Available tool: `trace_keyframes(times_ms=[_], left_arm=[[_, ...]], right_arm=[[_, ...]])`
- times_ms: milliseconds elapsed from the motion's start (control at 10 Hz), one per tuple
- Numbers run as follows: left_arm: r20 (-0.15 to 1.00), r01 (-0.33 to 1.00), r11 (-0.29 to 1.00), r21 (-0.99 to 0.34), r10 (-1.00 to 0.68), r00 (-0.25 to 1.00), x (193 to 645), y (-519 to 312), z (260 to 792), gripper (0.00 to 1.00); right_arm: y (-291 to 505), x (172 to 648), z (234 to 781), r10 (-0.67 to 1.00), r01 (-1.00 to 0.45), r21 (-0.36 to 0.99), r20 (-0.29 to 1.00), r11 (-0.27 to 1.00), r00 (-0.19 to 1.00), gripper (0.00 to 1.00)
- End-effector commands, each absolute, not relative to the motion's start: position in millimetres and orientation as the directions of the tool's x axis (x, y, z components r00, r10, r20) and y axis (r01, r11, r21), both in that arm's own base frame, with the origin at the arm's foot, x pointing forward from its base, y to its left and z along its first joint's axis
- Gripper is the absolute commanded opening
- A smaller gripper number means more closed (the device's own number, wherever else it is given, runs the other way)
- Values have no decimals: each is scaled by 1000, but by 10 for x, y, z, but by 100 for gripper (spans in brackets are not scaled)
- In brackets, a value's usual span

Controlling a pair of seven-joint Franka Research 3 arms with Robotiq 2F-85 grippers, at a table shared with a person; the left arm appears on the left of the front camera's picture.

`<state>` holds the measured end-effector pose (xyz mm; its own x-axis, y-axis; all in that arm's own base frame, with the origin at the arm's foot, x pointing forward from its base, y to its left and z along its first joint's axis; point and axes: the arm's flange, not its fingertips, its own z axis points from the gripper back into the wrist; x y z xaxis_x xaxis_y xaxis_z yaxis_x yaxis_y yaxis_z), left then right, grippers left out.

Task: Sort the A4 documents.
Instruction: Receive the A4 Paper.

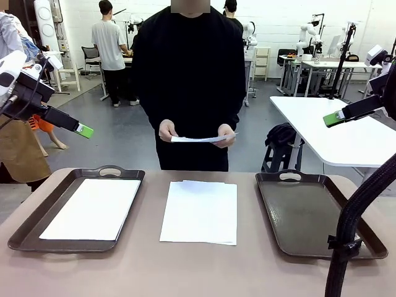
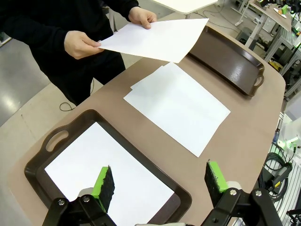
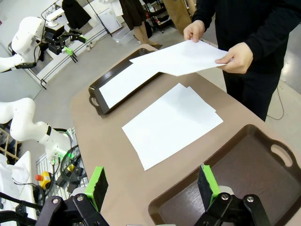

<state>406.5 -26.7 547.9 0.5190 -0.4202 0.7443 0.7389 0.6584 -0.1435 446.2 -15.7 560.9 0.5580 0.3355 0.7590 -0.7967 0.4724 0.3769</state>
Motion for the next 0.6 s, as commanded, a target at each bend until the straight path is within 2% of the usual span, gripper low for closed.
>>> trace_keyframes(times_ms=[0, 500], left_arm=[[745, 742, 655, -143, -422, 517, 4046, -260, 5468, 100], [745, 742, 655, -143, -422, 517, 4046, -260, 5468, 100]], right_arm=[[-146, 4456, 5610, 333, -800, 380, 762, 465, 555, 100], [-146, 4456, 5610, 333, -800, 380, 762, 465, 555, 100]])
